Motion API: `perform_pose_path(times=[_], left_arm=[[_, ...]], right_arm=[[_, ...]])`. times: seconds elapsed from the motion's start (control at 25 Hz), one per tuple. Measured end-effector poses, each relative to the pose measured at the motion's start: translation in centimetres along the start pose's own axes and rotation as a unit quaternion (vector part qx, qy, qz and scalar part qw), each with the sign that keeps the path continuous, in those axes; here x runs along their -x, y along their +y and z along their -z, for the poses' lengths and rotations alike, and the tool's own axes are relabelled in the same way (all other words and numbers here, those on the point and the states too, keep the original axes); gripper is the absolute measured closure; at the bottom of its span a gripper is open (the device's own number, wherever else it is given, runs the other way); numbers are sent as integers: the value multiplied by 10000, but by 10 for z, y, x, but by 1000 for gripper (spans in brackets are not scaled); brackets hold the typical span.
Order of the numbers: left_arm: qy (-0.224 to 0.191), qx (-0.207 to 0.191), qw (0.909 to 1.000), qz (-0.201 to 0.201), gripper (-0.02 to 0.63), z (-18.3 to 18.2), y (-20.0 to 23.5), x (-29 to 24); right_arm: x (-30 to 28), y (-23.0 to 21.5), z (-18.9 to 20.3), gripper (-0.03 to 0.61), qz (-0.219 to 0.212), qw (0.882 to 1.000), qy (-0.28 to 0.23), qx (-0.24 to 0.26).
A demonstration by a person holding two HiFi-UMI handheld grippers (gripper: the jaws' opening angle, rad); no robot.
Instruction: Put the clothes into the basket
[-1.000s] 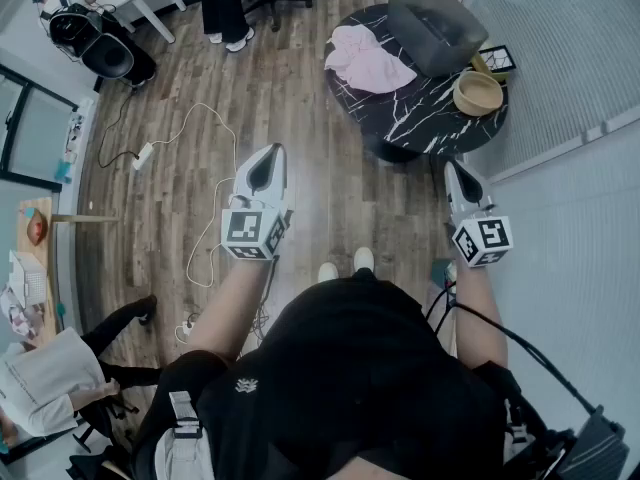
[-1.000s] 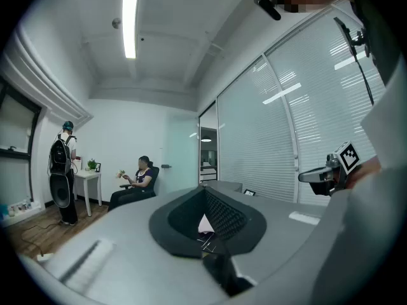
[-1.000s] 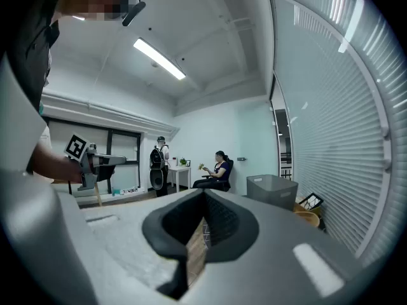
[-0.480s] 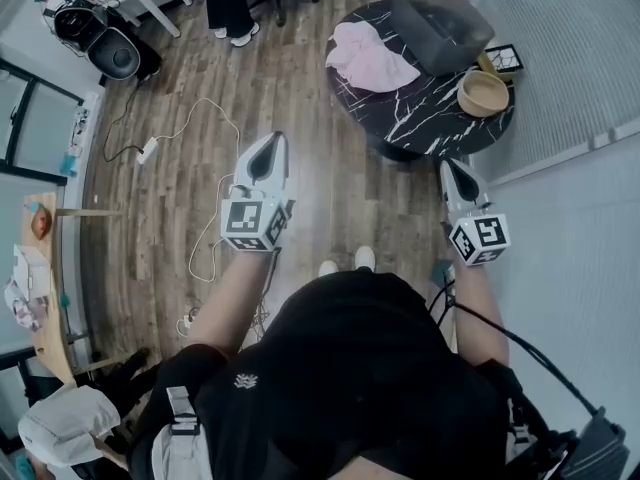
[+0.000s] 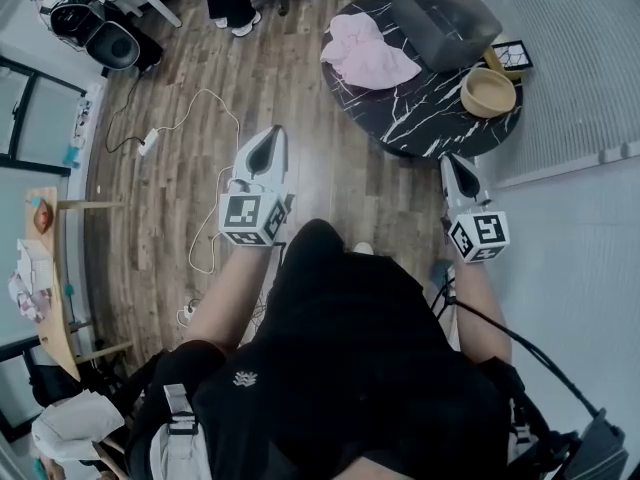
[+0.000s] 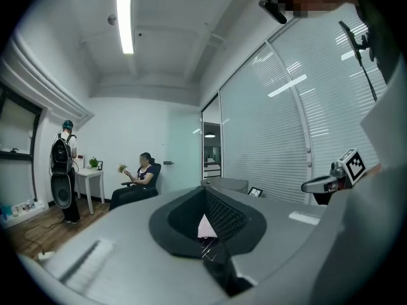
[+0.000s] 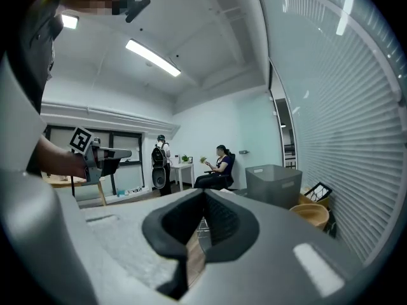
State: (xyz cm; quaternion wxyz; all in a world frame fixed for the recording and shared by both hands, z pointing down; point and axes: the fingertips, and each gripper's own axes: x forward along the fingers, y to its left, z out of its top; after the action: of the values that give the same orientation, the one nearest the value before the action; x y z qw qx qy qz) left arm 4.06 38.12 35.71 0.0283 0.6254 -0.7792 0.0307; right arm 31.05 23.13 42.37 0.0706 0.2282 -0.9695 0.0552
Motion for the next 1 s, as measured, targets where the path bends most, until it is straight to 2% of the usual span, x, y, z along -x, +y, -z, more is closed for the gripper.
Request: perform_pose_path(times=[0.24, 0.44, 0.6, 0.8, 1.0], left_arm=[[-87, 119, 9999, -72, 607, -4, 36, -37], [-100, 174, 9998, -56, 607, 13, 80, -95], [-30, 186, 9996, 205, 607, 21, 113, -159], [-12, 245, 9986, 460, 607, 15, 153, -249], [-8, -117, 9947, 1026, 607, 4, 166, -325]], right_arm=[[-59, -4, 5, 577, -128, 9998, 93, -138], [-123, -18, -2, 577, -63, 10000, 71, -23], [-180, -40, -5, 577, 199, 9994, 252, -155], [-253, -66, -31, 577, 369, 9987, 353, -52], [-316, -96, -40, 577, 660, 9966, 481, -132]])
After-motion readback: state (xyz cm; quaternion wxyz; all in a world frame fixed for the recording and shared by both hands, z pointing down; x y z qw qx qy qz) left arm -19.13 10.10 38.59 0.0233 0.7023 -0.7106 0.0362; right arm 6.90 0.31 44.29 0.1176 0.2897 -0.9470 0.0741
